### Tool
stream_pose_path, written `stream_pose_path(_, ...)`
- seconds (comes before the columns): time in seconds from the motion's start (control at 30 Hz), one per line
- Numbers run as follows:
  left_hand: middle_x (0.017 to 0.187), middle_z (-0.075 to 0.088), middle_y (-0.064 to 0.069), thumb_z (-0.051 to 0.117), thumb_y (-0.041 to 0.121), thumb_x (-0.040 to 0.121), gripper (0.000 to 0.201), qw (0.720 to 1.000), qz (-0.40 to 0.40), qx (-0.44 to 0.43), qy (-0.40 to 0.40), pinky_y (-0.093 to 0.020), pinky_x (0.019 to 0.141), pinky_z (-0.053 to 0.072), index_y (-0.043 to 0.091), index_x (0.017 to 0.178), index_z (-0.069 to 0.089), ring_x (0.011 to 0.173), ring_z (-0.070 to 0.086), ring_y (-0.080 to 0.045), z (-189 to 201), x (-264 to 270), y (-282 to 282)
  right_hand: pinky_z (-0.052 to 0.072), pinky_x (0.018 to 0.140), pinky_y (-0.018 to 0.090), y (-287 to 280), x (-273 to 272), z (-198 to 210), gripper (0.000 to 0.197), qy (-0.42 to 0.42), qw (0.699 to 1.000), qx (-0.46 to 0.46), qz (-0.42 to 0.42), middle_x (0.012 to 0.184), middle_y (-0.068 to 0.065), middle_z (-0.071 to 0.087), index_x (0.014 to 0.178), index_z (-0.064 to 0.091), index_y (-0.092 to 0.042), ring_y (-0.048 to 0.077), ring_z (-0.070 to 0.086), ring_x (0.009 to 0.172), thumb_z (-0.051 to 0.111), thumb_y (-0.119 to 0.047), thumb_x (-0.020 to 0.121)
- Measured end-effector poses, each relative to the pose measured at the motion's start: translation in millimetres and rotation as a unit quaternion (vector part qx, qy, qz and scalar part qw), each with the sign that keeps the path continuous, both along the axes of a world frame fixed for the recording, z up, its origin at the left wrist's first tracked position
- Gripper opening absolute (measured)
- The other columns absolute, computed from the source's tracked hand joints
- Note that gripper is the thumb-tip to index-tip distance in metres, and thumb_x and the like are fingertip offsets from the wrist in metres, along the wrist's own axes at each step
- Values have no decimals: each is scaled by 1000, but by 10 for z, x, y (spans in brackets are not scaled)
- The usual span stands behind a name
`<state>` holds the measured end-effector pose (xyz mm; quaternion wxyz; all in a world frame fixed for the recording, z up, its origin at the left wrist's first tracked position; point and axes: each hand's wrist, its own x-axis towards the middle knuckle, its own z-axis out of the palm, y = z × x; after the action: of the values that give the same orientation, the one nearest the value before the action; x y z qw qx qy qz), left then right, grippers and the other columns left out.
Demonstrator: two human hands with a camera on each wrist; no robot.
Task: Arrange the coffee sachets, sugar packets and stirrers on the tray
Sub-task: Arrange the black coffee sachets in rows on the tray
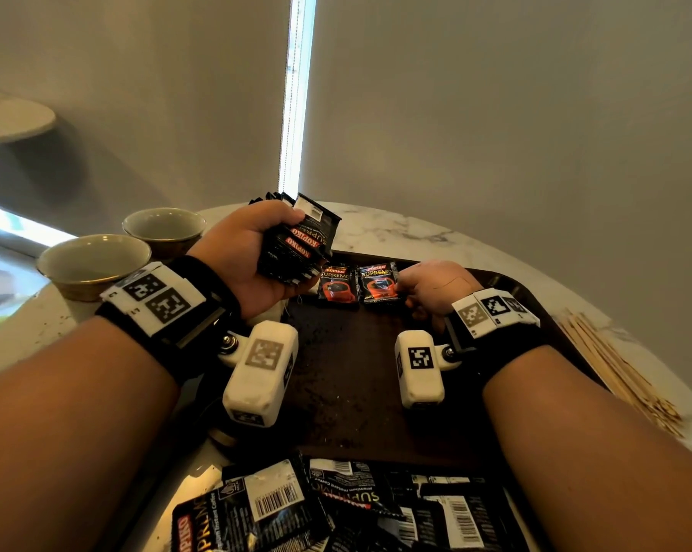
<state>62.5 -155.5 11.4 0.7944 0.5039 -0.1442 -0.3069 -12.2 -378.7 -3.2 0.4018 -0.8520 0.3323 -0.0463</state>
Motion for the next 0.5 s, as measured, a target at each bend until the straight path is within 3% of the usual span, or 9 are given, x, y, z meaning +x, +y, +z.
stream_pose_path(0.2,95,66,-13,55,23,93,25,1000,5,2,-1,-36,70,51,8,112,60,79,67,-24,4,-5,6,43,59,31,17,-12,9,17,11,1000,-9,9,69,10,58,97,69,0,19,50,57,62,-15,93)
stream_pose_path(0.5,97,66,-13,55,24,92,31,1000,6,10,-3,-36,70,51,7,119,58,80,67,-24,10,-10,9,47,68,34,24,-11,12,14,3,1000,4,3,71,11,61,94,69,-2,21,54,64,62,-14,92)
